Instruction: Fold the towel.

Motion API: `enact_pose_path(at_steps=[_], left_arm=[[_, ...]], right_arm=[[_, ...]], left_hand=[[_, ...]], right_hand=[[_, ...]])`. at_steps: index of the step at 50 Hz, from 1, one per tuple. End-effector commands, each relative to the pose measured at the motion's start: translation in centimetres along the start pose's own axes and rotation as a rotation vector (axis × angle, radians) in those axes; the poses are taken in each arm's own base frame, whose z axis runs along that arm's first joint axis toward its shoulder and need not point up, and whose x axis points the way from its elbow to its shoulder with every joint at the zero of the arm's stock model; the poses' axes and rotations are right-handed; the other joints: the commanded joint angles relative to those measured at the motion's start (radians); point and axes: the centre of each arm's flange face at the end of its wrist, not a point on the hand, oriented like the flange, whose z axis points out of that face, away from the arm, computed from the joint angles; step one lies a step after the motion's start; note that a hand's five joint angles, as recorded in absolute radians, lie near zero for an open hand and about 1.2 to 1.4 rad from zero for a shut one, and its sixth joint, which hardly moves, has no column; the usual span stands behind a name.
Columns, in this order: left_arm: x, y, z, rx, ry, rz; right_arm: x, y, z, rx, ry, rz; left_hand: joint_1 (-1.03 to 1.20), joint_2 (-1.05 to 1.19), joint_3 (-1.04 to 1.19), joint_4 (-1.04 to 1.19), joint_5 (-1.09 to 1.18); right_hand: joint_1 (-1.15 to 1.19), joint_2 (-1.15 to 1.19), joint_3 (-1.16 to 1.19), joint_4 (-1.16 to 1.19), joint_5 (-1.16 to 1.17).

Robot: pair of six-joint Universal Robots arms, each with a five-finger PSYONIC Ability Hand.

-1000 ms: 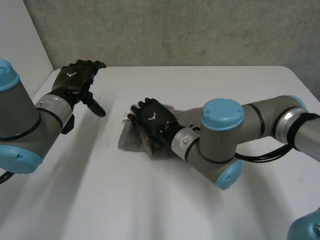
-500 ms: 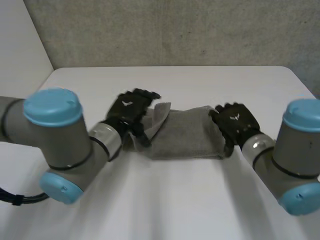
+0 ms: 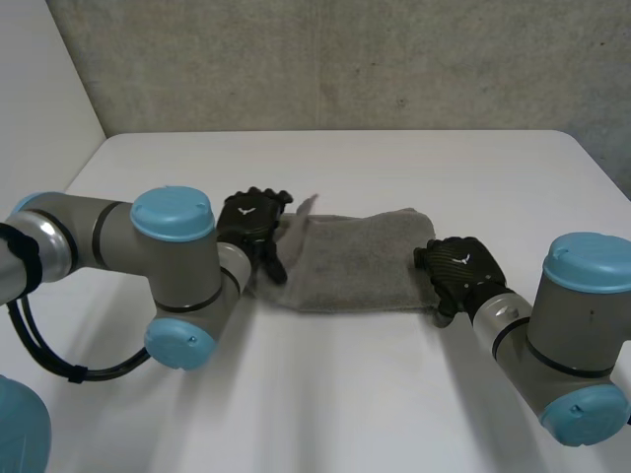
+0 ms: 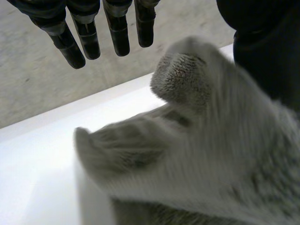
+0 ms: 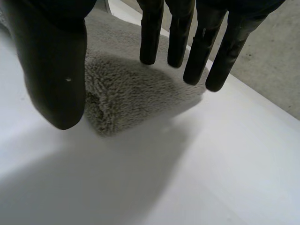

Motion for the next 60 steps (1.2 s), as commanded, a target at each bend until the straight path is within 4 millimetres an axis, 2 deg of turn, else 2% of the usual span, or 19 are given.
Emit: enact_pose_path(at_steps=[1,6,8,12,18,25,32,41,44,46,47,49,50,51,52,54,55,57,60], left_arm=[[-1.3,0.5,-0.1,-0.023,-0.057,-0.002],[-1.3,0.7,-0.2,-0.032,-0.059,-0.001],[-1.3,0.7,-0.3,-0.035,-0.060,-0.001],[-1.3,-0.3,-0.9,-0.017,-0.058,-0.003],[-1.5,-2.4,-2.6,0.017,-0.059,-0.016],[-1.7,-4.2,-4.9,0.043,-0.054,-0.020],[-1.9,-6.0,-6.8,0.083,-0.055,-0.022],[-2.7,-8.3,-7.1,0.147,-0.073,-0.030],[-2.8,-9.1,-7.1,0.173,-0.077,-0.033],[-2.7,-9.5,-7.1,0.183,-0.075,-0.035],[-2.7,-9.7,-7.1,0.189,-0.075,-0.037],[-2.7,-9.8,-7.2,0.194,-0.074,-0.041],[-2.6,-9.9,-7.2,0.198,-0.071,-0.050],[-2.6,-9.9,-7.3,0.198,-0.069,-0.063],[-2.6,-9.9,-7.3,0.198,-0.068,-0.063],[-2.5,-9.9,-7.3,0.199,-0.067,-0.080],[-2.4,-9.9,-7.3,0.199,-0.062,-0.098],[-2.3,-9.9,-7.4,0.200,-0.057,-0.116],[-2.2,-9.8,-7.4,0.196,-0.050,-0.143]], right_arm=[[-0.4,0.0,0.4,0.031,-0.020,0.024],[-0.4,0.2,1.1,0.053,-0.017,0.056],[0.0,0.3,1.4,0.050,-0.002,0.074],[0.0,0.5,1.3,0.036,-0.002,0.089],[1.2,-0.8,-0.7,0.036,0.014,0.090],[1.6,0.1,-3.3,-0.096,-0.084,0.103],[8.1,1.2,-5.6,-0.210,0.026,-0.055],[9.5,-1.5,-6.1,-0.169,0.047,-0.139],[8.3,-3.9,-5.7,-0.084,0.019,-0.146],[4.9,-7.2,-5.7,0.034,-0.069,-0.153],[4.9,-7.2,-5.7,0.035,-0.070,-0.153],[0.5,-9.3,-6.1,0.114,-0.189,-0.173],[0.5,-9.3,-6.1,0.115,-0.190,-0.173],[-2.0,-9.5,-6.1,0.134,-0.258,-0.189],[-2.0,-9.5,-6.1,0.135,-0.259,-0.189],[-6.7,-9.3,-6.2,0.164,-0.382,-0.217],[-6.8,-9.3,-6.2,0.164,-0.382,-0.218],[-9.9,-8.4,-6.6,0.153,-0.469,-0.238],[-10.6,-7.9,-6.6,0.143,-0.485,-0.241]], left_hand=[[-0.026,-0.030,-0.029,-0.013,-0.215],[-0.031,-0.036,-0.034,-0.019,-0.221],[-0.031,-0.036,-0.034,-0.019,-0.221],[-0.040,-0.045,-0.043,-0.028,-0.229],[-0.046,-0.051,-0.049,-0.034,-0.235],[-0.058,-0.063,-0.061,-0.046,-0.247],[-0.055,-0.060,-0.058,-0.043,-0.244],[-0.055,-0.060,-0.058,-0.043,-0.244],[-0.052,-0.057,-0.055,-0.040,-0.241],[-0.052,-0.057,-0.055,-0.040,-0.241],[-0.052,-0.057,-0.055,-0.040,-0.241],[-0.052,-0.057,-0.055,-0.040,-0.241],[-0.052,-0.057,-0.055,-0.040,-0.241],[-0.049,-0.054,-0.052,-0.037,-0.238],[-0.049,-0.054,-0.052,-0.037,-0.238],[-0.046,-0.051,-0.049,-0.034,-0.235],[-0.046,-0.051,-0.049,-0.034,-0.235],[-0.043,-0.048,-0.046,-0.031,-0.232],[-0.043,-0.048,-0.046,-0.031,-0.232]], right_hand=[[0.108,0.103,0.103,0.097,0.087],[0.334,0.329,0.329,0.323,0.313],[0.649,0.644,0.644,0.638,0.628],[0.920,0.915,0.915,0.909,0.899],[0.923,0.918,0.918,0.912,0.902],[0.923,0.918,0.918,0.912,0.902],[0.923,0.918,0.918,0.912,0.902],[0.923,0.918,0.918,0.912,0.902],[0.923,0.918,0.918,0.912,0.902],[0.923,0.918,0.918,0.912,0.902],[0.923,0.918,0.918,0.912,0.902],[0.923,0.918,0.918,0.912,0.902],[0.923,0.918,0.918,0.912,0.902],[0.923,0.918,0.918,0.912,0.902],[0.923,0.918,0.918,0.912,0.902],[0.923,0.918,0.918,0.912,0.902],[0.923,0.918,0.918,0.912,0.902],[0.923,0.918,0.918,0.912,0.902],[0.923,0.918,0.918,0.912,0.902]])
